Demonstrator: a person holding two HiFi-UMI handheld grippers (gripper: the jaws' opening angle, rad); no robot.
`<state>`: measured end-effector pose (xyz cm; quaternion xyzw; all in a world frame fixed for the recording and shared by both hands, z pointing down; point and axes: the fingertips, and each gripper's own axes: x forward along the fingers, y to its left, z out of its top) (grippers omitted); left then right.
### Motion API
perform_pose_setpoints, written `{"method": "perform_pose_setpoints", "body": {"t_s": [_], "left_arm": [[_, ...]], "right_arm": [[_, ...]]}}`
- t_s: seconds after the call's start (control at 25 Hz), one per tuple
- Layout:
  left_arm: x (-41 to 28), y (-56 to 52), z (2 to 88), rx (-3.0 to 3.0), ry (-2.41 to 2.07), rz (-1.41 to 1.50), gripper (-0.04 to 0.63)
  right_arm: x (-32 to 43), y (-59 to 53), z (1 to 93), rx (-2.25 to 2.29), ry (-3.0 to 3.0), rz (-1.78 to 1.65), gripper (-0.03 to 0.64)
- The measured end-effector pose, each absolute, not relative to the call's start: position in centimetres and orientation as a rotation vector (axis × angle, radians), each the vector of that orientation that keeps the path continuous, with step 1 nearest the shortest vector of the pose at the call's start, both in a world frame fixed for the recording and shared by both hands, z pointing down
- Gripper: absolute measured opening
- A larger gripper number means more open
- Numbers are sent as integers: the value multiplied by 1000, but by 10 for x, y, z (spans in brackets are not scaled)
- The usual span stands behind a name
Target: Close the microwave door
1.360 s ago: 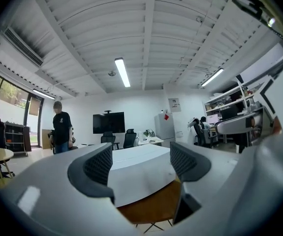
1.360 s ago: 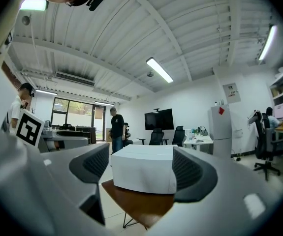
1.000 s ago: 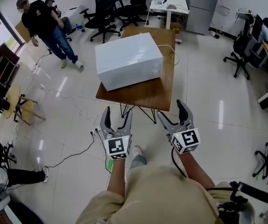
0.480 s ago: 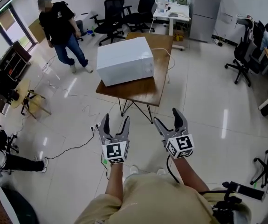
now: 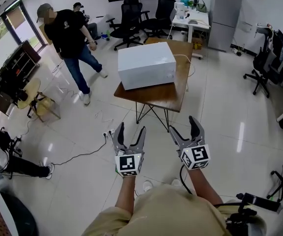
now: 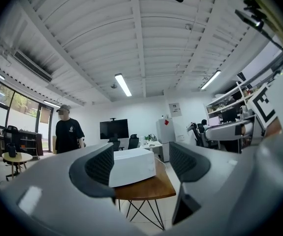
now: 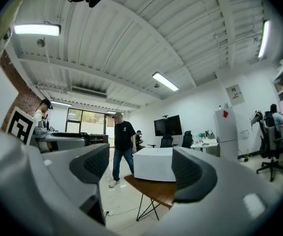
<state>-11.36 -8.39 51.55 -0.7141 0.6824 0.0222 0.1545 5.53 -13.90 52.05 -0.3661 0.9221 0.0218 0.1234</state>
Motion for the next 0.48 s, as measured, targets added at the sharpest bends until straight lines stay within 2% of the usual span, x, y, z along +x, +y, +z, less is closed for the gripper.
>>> {"method": "perform_pose_setpoints", "body": {"t_s": [0.16,0.48], "left_arm": [[-130,-78,527,-2049,1955,52,341],[-153,-65,530,-2048,1976,55,341]], "right_arm": [[22,-126,528,-1016,2734,80,385],[5,-115,518,-1016,2749,142,383]]}}
